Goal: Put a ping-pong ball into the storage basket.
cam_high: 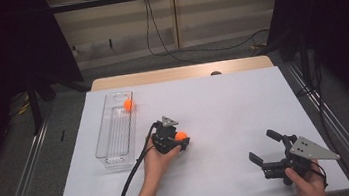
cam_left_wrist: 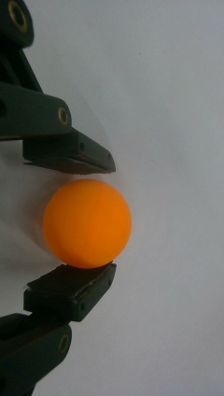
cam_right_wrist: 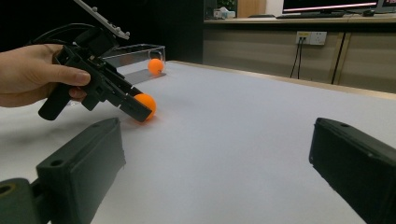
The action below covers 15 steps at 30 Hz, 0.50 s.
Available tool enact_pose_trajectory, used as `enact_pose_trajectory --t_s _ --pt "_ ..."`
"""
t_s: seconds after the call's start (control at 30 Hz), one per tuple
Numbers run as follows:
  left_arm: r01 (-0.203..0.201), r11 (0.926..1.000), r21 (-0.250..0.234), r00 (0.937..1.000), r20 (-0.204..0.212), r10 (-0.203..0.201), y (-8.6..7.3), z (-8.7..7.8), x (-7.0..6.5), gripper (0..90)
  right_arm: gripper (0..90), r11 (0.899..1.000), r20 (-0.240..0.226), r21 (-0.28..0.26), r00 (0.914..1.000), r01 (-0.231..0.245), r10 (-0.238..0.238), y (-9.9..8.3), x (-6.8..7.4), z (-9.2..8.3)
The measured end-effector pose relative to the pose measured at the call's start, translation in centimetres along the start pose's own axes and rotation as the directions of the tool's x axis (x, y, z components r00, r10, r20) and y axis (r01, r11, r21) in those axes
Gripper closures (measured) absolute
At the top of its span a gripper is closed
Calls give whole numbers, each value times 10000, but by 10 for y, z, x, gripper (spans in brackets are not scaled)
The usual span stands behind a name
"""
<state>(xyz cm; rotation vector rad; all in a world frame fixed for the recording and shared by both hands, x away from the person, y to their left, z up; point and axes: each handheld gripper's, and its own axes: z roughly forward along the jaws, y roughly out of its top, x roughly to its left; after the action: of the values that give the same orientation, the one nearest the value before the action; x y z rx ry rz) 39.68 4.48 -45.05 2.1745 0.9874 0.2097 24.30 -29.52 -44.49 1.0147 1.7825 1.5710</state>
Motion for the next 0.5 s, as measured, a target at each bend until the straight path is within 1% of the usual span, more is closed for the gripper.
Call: enact_pose_trajectory --t_s 0.13,0.33,0.5 --pt "118 9999 2 9999 75 -118 0 0 2 464 27 10000 -22 16 10000 8 -8 0 0 1" --pt "3 10000 39 10000 42 -3 1 -2 1 494 28 10000 -3 -23 10000 2 -2 0 0 0" --pt "121 9999 52 9999 97 -121 0 -2 1 504 27 10000 12 -13 10000 -9 9 0 0 0"
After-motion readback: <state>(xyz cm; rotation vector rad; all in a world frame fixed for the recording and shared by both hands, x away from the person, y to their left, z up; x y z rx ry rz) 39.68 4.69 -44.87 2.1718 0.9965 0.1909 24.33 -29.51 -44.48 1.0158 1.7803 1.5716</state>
